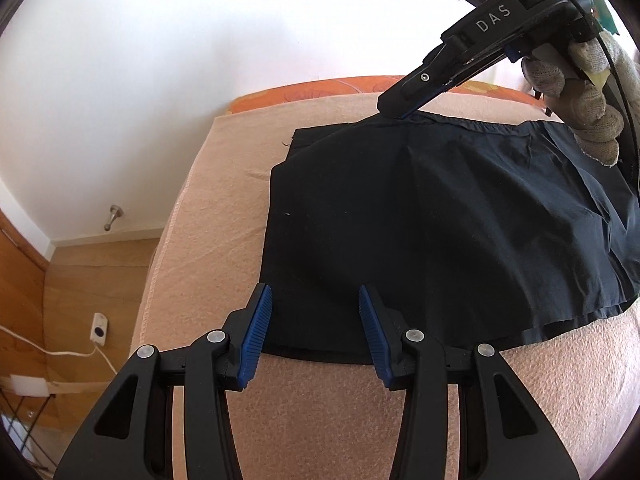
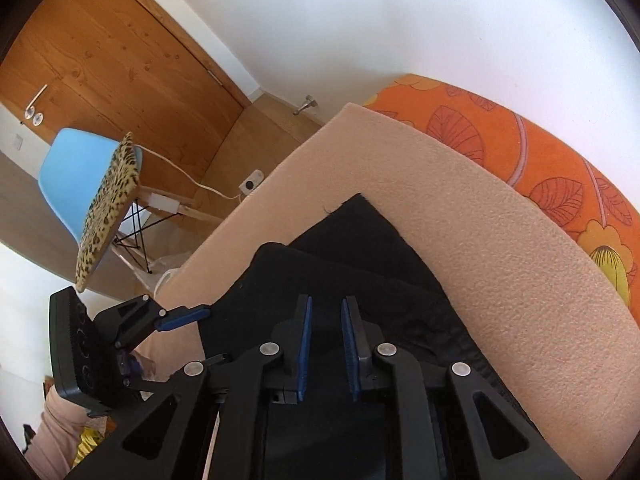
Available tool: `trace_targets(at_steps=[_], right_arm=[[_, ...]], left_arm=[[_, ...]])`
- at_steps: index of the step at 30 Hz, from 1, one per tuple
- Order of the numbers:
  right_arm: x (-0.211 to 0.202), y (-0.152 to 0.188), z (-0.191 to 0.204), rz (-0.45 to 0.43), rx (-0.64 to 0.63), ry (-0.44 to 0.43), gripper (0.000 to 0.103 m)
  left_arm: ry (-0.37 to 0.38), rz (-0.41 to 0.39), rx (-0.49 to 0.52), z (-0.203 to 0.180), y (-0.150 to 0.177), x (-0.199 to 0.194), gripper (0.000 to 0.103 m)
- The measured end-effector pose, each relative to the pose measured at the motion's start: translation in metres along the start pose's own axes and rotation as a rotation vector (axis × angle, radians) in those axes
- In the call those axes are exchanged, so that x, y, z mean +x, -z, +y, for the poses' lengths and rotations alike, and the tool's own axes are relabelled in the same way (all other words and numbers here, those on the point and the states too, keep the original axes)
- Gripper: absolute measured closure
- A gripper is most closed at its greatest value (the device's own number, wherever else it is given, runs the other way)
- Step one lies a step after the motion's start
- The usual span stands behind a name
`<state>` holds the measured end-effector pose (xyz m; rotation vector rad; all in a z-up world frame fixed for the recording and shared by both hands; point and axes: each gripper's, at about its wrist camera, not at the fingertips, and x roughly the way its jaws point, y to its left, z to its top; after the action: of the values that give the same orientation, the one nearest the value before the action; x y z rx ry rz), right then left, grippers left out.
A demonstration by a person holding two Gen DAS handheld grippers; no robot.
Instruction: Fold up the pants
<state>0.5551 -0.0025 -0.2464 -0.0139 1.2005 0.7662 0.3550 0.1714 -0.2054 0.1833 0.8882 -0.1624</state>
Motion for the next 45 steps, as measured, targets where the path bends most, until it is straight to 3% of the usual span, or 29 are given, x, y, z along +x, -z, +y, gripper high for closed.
trace_targets(at_steps=[1,2,3,5,11,13,14,15,18,20,24,28,30,32,34,36,40,43,44,45], right_arm=[[-0.002,-0.003,0.004,-0.016,-0.018,0.027,0.089],[-0.006,-0.006,0.004,-0.041,-0.019,0.061,0.079],[-0.009,-0.011,0.001,-0.068,0.001,0.099,0.053],[-0.012,-0.018,-0.01,-0.105,0.056,0.141,0.029],[0.009,-0.016,-0.046,0.005,0.133,0.126,0.036],[0.016,-0.011,-0.05,0.03,0.163,0.082,0.049],[0.016,-0.008,-0.049,0.023,0.156,0.08,0.051],[0.014,-0.006,-0.046,0.017,0.14,0.085,0.061],[0.002,-0.001,-0.037,0.001,0.102,0.086,0.078],[-0.007,0.001,-0.028,-0.009,0.046,0.119,0.082],[-0.011,0.002,-0.007,0.006,-0.043,0.175,0.078],[-0.006,-0.001,-0.004,0.026,-0.031,0.065,0.076],[-0.001,0.0,-0.005,0.02,-0.018,0.02,0.055],[0.005,-0.003,-0.01,0.008,0.009,0.012,0.054],[0.01,-0.006,-0.014,-0.003,0.036,0.019,0.065],[0.011,-0.003,-0.009,-0.014,0.027,0.004,0.095],[-0.008,0.009,0.025,-0.062,-0.17,-0.015,0.103],[-0.01,0.009,0.024,-0.049,-0.178,0.058,0.103],[-0.009,0.006,0.017,-0.052,-0.144,0.109,0.097],[-0.009,0.003,0.007,-0.06,-0.096,0.139,0.076]], left_arm=[[0.002,-0.004,-0.002,0.001,0.001,-0.001,0.059],[0.003,-0.008,-0.003,0.0,0.002,-0.001,0.059],[0.003,-0.012,-0.003,0.0,0.002,-0.001,0.059],[0.002,-0.017,0.0,0.0,0.004,-0.002,0.059],[0.017,-0.028,-0.001,0.002,0.006,-0.004,0.059],[0.015,-0.032,0.001,0.002,0.006,-0.005,0.059],[0.016,-0.032,0.0,0.002,0.007,-0.005,0.059],[0.017,-0.032,0.0,0.002,0.006,-0.005,0.059],[0.017,-0.03,0.002,0.003,0.006,-0.004,0.059],[0.015,-0.03,0.001,0.002,0.006,-0.003,0.059],[0.011,-0.031,-0.001,0.002,0.006,-0.003,0.059],[0.009,-0.034,-0.005,0.002,0.007,-0.003,0.059],[0.008,-0.034,-0.006,0.002,0.007,-0.003,0.059],[0.007,-0.034,-0.004,0.002,0.007,-0.003,0.059],[0.006,-0.034,-0.003,0.002,0.007,-0.003,0.059],[0.006,-0.035,-0.001,0.001,0.007,-0.004,0.059],[0.006,-0.038,0.0,0.0,0.007,-0.005,0.059],[0.006,-0.038,0.0,0.0,0.007,-0.006,0.059],[0.005,-0.038,0.0,0.0,0.007,-0.005,0.059],[0.004,-0.039,0.0,0.0,0.008,-0.006,0.059]])
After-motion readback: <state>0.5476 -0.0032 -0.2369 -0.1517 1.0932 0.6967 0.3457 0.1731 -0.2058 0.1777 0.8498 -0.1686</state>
